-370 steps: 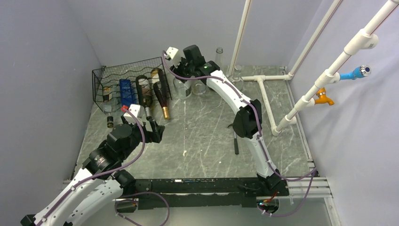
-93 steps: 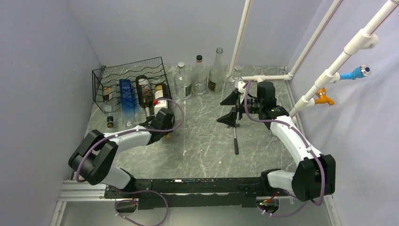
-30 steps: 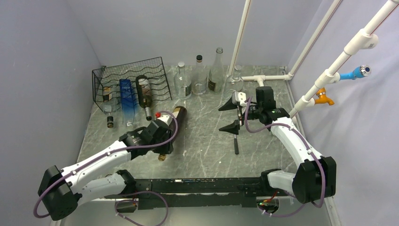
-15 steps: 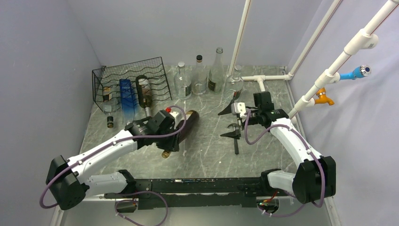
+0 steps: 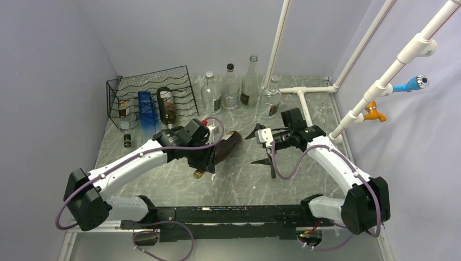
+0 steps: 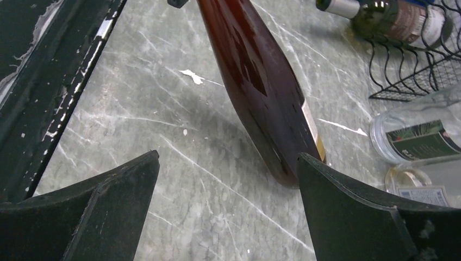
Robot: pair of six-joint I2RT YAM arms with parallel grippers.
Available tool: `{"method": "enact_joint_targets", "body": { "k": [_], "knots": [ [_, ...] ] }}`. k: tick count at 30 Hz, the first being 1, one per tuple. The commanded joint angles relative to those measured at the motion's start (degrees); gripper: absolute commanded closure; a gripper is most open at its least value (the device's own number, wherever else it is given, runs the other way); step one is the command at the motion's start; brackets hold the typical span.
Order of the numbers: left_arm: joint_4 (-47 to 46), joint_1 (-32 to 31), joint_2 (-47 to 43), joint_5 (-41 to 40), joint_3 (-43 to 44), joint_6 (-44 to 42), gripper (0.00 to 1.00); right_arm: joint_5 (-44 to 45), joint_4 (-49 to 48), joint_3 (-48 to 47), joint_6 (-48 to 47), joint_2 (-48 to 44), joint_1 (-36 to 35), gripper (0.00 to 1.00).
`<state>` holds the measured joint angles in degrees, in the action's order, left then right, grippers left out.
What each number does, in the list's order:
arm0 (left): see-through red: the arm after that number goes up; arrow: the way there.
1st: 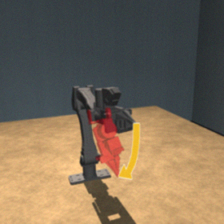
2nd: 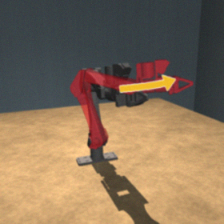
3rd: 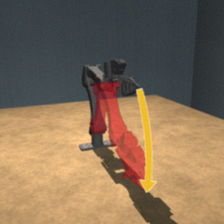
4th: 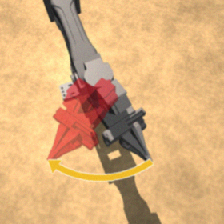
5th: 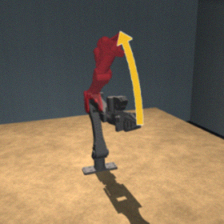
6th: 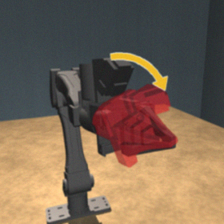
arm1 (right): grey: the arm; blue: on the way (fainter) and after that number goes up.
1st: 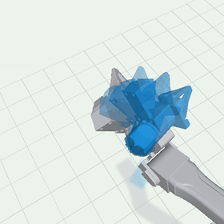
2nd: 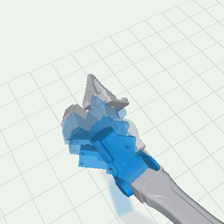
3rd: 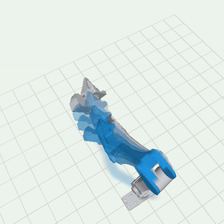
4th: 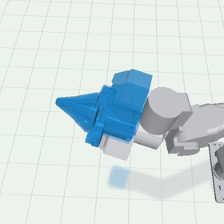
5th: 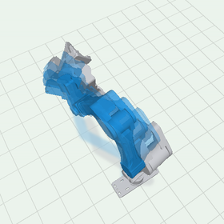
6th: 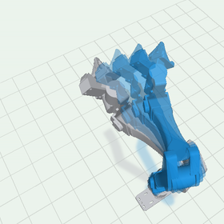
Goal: Take the wine bottle off the wine rack
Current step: Pick up the wine bottle from the wine rack.
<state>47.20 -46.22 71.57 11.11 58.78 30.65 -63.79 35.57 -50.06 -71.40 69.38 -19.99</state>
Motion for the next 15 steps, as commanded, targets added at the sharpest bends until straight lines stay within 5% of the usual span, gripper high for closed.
{"method": "enact_joint_targets", "body": {
  "k": [1, 15],
  "knots": [
    [-10.56, -0.37, -1.42, 5.51, 7.27, -1.68, 1.00, 2.96, 3.76, -4.55, -5.37, 0.97, -2.93, 0.00],
    [-11.01, -0.28, 0.47, 9.47, 8.75, 0.21, 1.00, 6.13, 3.41, -7.70, -3.51, 2.80, -6.90, 0.00]
  ]
}}
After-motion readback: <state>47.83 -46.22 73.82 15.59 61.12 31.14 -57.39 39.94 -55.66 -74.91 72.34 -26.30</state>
